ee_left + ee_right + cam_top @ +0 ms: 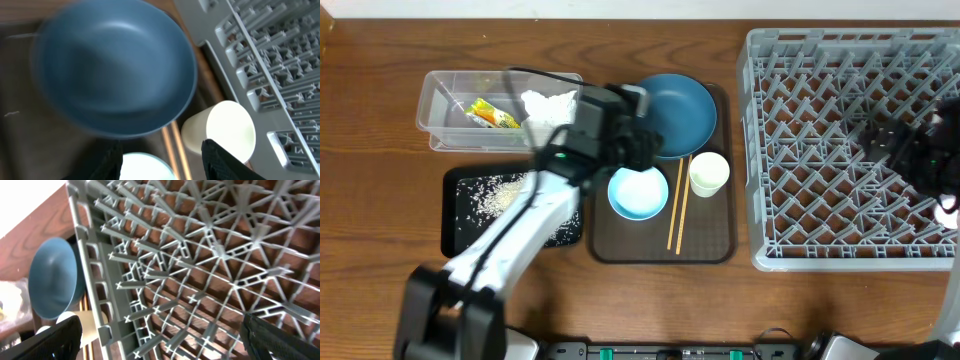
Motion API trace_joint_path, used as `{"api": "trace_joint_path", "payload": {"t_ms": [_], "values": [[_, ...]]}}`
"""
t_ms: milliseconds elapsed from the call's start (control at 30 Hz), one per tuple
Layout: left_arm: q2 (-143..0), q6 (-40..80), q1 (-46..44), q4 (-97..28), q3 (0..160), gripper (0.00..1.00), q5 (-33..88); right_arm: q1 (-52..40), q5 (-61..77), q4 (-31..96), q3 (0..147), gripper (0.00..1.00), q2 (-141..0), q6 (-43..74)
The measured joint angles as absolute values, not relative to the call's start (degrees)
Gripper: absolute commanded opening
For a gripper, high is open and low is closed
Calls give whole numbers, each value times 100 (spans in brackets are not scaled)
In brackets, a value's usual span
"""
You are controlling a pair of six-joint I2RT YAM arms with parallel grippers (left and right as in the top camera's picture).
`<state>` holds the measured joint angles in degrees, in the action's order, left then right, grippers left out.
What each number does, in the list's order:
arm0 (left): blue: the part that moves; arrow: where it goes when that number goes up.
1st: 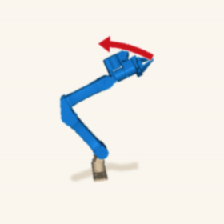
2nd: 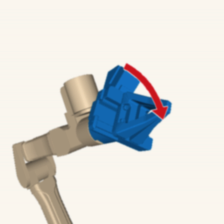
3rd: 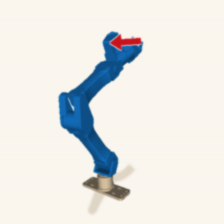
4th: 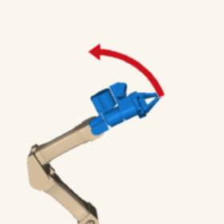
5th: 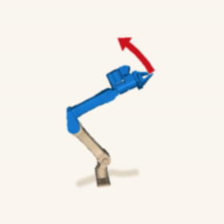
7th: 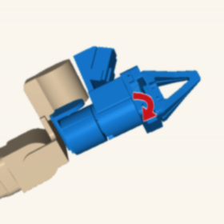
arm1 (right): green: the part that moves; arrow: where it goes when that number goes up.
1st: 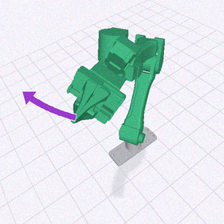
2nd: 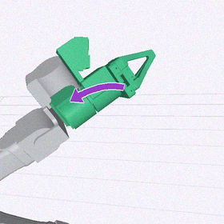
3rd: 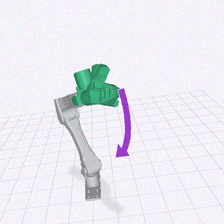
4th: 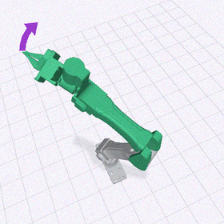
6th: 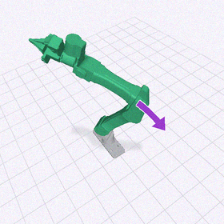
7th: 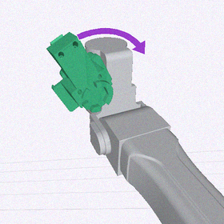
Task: Sort waste into correct bins and load items into the dishwasher rack
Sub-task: 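Grasp the white cup with the left gripper and lift it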
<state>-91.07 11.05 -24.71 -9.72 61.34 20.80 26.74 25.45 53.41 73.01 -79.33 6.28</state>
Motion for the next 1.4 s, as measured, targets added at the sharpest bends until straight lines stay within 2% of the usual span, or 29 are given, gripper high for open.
{"api": "trace_joint_path", "payload": {"t_ms": [267,367,400,467,500,633,967,1200,1400], "values": [[-10036,1330,-3173,-311,6134,55,2082,2438,2390,5374,7301,99,-7933,582],[-10267,1365,-3367,-333,6134,51,2082,2438,2362,5389,7301,99,-7933,582],[-10313,1378,-3424,-362,6134,46,2084,2438,2355,5398,7301,99,-7933,580],[-10344,1437,-3476,-408,6134,26,2084,2438,2353,5400,7301,99,-7933,582],[-10344,1439,-3489,-429,6134,20,2078,2438,2353,5402,7301,99,-7933,580],[-10344,1457,-3492,-635,6139,6,2080,2427,2353,5531,7301,99,-7933,578],[-10147,1719,-3328,-755,6139,6,2355,2423,2585,6121,7301,99,-7933,-5],[-9354,2746,-2399,-674,6149,6,3765,2359,3907,6504,7238,99,-7933,-1297],[-9380,3688,-1592,-683,6154,6,5146,1772,5011,6462,6753,99,-7933,-2405]]}}
